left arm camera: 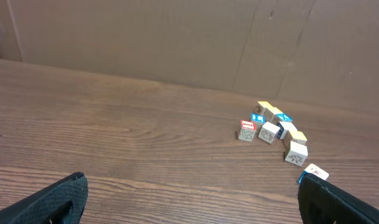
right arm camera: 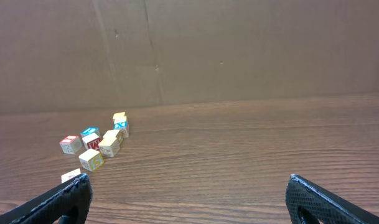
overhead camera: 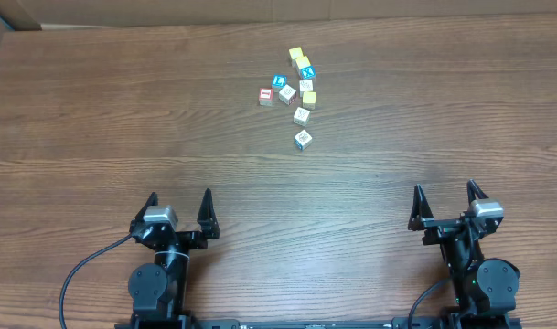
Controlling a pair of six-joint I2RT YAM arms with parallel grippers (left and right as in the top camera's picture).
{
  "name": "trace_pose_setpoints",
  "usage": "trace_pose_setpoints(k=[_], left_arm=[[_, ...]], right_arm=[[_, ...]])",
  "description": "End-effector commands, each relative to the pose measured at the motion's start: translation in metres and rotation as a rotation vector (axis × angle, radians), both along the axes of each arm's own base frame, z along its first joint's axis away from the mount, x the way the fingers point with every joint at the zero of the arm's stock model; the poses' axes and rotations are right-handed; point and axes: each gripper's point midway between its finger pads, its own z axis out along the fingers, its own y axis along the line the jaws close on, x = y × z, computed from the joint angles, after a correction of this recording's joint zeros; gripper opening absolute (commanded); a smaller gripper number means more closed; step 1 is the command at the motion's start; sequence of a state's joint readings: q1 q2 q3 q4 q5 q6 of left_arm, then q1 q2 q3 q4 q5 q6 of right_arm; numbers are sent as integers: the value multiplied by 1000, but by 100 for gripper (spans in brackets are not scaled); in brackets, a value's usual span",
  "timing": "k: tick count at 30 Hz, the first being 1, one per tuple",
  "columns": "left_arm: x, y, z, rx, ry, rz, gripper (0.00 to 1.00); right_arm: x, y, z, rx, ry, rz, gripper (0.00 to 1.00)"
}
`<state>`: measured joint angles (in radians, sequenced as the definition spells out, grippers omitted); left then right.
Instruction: Flip 4 blocks
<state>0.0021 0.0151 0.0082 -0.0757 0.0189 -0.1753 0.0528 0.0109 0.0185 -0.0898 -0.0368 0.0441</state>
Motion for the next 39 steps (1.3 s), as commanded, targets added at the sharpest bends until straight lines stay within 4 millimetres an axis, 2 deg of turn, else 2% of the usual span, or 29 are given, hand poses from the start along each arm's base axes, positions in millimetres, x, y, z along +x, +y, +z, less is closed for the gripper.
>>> trace_pose_setpoints(k=[1, 15, 18, 21, 26, 29, 32, 34, 39], left_arm=[[0, -1, 1, 25, -7, -10, 100], [0, -1, 1, 25, -7, -10, 100], [0, -1, 0, 25, -7, -10, 100], [0, -1, 0, 24, -7, -10, 100], [0, 0, 1, -14, -8, 0, 100], [-1, -6, 3, -62, -12, -35, 100], [-4, -15, 17, -65, -22, -83, 100], [-9, -16, 35, -65, -34, -94, 100], [-29, -17, 94, -60, -92, -96, 100]], right_arm=[[0, -2, -2, -8, -5, -11, 100], [0, -2, -2, -7, -5, -11, 100], [-1, 6, 0, -3, -12, 36, 100], [-3, 17, 1, 75, -4, 100, 100], [-3, 17, 2, 85, -4, 100, 100], [-3, 18, 6, 95, -19, 104, 100], [-7, 21, 27, 180, -39, 126, 100], [-13, 25, 45, 199, -48, 152, 100], [-29, 18, 92, 195, -53, 117, 100]])
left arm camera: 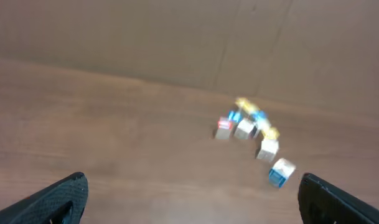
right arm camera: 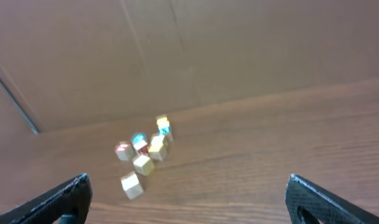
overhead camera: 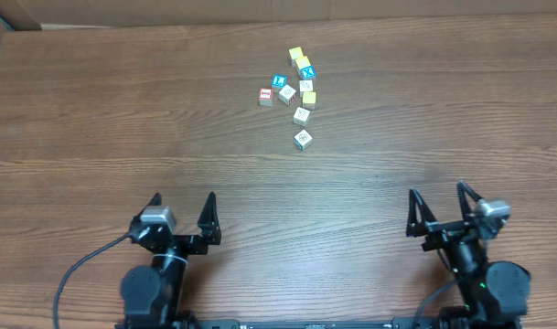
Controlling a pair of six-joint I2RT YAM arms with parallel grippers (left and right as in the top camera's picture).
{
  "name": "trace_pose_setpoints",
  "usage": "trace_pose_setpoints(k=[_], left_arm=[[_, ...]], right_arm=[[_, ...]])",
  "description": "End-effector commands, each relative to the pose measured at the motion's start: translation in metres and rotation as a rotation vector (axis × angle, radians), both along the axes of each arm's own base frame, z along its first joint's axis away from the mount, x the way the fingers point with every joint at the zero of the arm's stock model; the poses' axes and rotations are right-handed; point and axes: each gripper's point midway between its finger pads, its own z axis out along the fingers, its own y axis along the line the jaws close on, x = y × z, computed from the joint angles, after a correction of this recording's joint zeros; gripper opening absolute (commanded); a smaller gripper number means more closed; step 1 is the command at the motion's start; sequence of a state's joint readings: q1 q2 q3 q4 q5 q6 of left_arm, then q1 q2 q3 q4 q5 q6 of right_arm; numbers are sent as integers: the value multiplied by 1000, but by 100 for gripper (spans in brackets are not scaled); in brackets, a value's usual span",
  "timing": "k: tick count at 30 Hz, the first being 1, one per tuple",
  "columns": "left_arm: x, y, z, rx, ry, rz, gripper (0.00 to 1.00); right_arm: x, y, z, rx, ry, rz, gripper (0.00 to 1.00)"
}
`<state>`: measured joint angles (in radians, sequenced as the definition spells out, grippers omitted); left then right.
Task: Flip 4 blocks
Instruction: 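Raise both arms and swing grippers toward the block cluster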
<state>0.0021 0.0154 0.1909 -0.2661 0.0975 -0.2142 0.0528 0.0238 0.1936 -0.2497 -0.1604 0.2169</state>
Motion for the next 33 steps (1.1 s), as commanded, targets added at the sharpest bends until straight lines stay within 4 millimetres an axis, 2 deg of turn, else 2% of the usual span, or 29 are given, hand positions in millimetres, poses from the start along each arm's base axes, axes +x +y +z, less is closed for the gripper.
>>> trace_pose_setpoints(k=[1, 5, 9, 13, 18, 22, 25, 29, 33], left_arm=[[-17, -3, 62, -19, -109, -19, 100], [-35, -3, 110, -18, -118, -20, 100], [-42, -7, 149, -17, -94, -43, 100], [-42, -19, 185, 6, -19, -113, 100], [-27, -29, 211, 7, 161, -179, 100], [-11, -35, 219, 40, 343, -232, 100], [3, -35, 216, 33, 479, -240, 100], [23, -48, 203, -24, 643, -316, 100], [37, -60, 174, -95, 798, -385, 100]], right_arm=[[-14, -3, 59, 27, -82, -12, 100], [-22, -3, 108, 28, -95, -10, 100], [-21, -1, 136, 24, -42, 3, 100], [-13, 3, 150, 17, 62, 22, 100], [8, 4, 157, -19, 200, 24, 100], [28, 9, 149, -20, 368, 46, 100], [43, 17, 137, -12, 526, 89, 100], [62, 27, 118, 11, 744, 141, 100], [82, 56, 96, 106, 892, 300, 100]])
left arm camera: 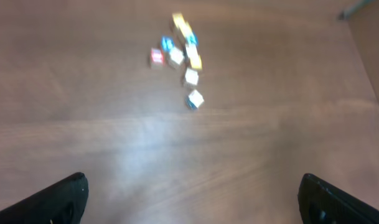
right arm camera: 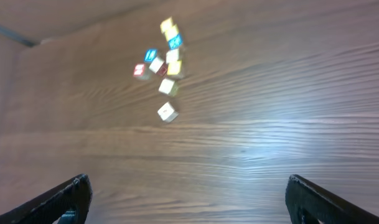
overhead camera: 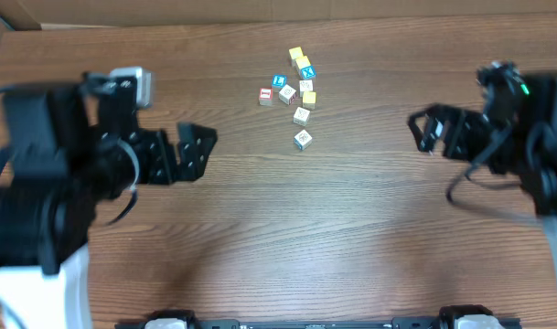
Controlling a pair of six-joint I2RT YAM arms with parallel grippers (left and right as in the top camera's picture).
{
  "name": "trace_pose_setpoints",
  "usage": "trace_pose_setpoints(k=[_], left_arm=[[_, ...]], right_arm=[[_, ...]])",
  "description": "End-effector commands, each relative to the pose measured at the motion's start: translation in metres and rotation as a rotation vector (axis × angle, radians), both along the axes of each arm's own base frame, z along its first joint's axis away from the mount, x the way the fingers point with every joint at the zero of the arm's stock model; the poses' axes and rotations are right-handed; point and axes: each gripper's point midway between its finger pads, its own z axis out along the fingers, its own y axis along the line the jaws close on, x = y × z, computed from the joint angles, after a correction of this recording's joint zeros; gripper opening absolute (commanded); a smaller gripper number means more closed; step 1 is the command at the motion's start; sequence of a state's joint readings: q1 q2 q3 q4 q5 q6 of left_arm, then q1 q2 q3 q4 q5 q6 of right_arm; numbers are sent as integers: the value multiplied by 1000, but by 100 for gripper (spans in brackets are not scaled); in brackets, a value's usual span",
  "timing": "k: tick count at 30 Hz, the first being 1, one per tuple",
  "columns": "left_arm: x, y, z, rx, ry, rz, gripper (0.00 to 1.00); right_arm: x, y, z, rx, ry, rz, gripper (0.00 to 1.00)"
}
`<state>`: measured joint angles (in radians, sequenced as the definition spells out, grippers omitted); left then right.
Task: Flip 4 blocks
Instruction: 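Raise both arms and swing grippers toward the block cluster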
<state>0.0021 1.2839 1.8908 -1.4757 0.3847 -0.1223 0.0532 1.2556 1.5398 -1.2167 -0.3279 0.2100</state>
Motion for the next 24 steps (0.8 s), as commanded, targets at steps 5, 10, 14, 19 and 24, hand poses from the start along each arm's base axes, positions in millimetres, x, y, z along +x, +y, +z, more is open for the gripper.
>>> trace_pose_setpoints(k=[5, 10, 14, 19, 24], left_arm=[[15, -11, -44, -60, 248, -57, 49], [23, -10, -66, -56, 339, -54, 4], [28, -2, -74, -11, 355, -26, 4], [25, 5, -80, 28, 380, -2, 4], [20, 5, -81, 31, 401, -1, 4]], right_arm=[[20, 51, -30, 276, 215, 186, 96], [29, 54, -55, 293, 309, 182, 21], [30, 51, -61, 277, 331, 152, 13], [35, 29, -78, 174, 395, -60, 13], [37, 41, -75, 189, 382, -32, 49]])
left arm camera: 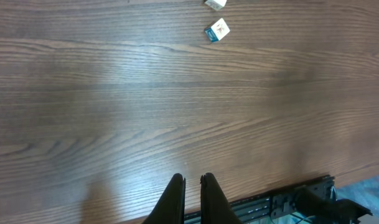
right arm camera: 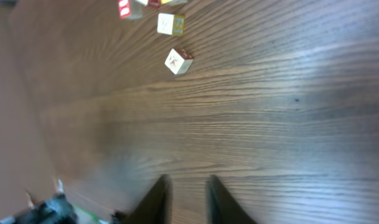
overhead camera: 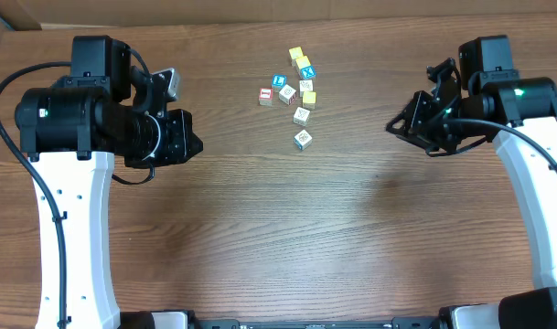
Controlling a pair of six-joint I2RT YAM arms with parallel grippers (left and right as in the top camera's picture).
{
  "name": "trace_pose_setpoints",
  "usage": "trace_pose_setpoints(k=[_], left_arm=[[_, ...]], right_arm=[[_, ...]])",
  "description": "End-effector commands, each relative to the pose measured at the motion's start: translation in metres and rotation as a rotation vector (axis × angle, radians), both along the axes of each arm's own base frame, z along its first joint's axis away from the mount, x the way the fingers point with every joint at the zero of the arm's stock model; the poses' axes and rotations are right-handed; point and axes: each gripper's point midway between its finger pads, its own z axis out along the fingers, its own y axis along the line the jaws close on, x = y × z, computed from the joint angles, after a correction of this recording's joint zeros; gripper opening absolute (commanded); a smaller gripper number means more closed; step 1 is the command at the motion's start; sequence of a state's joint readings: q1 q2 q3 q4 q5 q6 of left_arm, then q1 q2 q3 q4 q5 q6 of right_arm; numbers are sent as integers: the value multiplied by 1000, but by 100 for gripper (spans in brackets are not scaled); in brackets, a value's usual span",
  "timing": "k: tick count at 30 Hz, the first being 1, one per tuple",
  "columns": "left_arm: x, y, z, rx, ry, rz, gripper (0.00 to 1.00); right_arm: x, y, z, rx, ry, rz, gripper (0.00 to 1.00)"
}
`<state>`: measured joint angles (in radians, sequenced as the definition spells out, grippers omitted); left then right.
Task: Flip 4 blocks
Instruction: 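Raise both arms and swing grippers toward the block cluster, then move the right gripper down toward the front blocks of the cluster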
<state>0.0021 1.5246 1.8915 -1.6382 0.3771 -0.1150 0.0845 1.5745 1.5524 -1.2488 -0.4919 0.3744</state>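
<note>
Several small lettered blocks (overhead camera: pixel 296 87) lie in a loose cluster at the far middle of the wooden table. The nearest block (overhead camera: pixel 303 139) sits apart from the rest and shows in the left wrist view (left arm camera: pixel 218 30) and the right wrist view (right arm camera: pixel 178 61). My left gripper (overhead camera: pixel 182 139) hangs high, left of the cluster, its fingers almost together with nothing between them (left arm camera: pixel 192 179). My right gripper (overhead camera: pixel 399 128) hangs high to the right of the cluster, its fingers a modest gap apart and empty (right arm camera: pixel 188 180).
A cardboard wall (overhead camera: pixel 260 9) lines the table's far edge. The table's front rail with the arm mounts (left arm camera: pixel 301 199) shows in the left wrist view. Bare wood (overhead camera: pixel 287 228) spreads between the blocks and the front edge.
Both arms have swung further over the table and their cameras now look straight down. The left fingers have come nearly together and the right fingers have narrowed. The blocks have not moved.
Both arms sat low at the front edge with fingers wide open, facing the block cluster. Then they had begun to tilt, then stood raised high at either side. Now both look down on the table with narrowed fingers; no block has been touched.
</note>
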Motion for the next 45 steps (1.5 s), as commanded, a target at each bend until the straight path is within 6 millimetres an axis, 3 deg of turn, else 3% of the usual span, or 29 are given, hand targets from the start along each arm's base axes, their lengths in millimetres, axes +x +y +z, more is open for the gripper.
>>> trace_pose_setpoints(k=[1, 4, 5, 9, 13, 18, 21, 23, 25, 33, 35, 39, 43, 45], left_arm=[[-1, 4, -1, 21, 2, -3, 4], [-1, 3, -1, 8, 7, 9, 4], [-2, 1, 0, -6, 13, 18, 4], [-3, -5, 2, -41, 19, 14, 6], [-3, -5, 2, -44, 19, 13, 15], [-3, -5, 2, -43, 19, 14, 43], [-3, -5, 2, -43, 19, 14, 67], [-3, -5, 2, -43, 19, 14, 91], [-3, -5, 2, -43, 19, 14, 100], [0, -5, 3, -43, 7, 13, 100], [0, -5, 3, -43, 7, 13, 83], [0, -5, 3, -43, 7, 13, 50], [-1, -5, 3, -43, 8, 13, 4], [0, -5, 3, -43, 7, 13, 4]], right_arm=[[3, 5, 13, 8, -36, -10, 61], [2, 8, 15, 22, -35, -3, 83], [2, 8, 15, 23, -36, -3, 100], [3, 8, 15, 23, -37, -3, 100], [2, 8, 14, 22, -33, -3, 100], [2, 8, 14, 22, -34, -3, 67], [2, 8, 14, 20, -35, -4, 49], [2, 7, 14, 18, -35, -4, 38], [2, 7, 14, 18, -34, -4, 32], [2, 7, 12, 18, -30, -4, 9], [2, 7, 12, 18, -30, -4, 4], [1, 10, 12, 16, -31, 3, 4], [1, 10, 10, -14, -37, 2, 4], [1, 10, 9, -21, -26, -14, 4]])
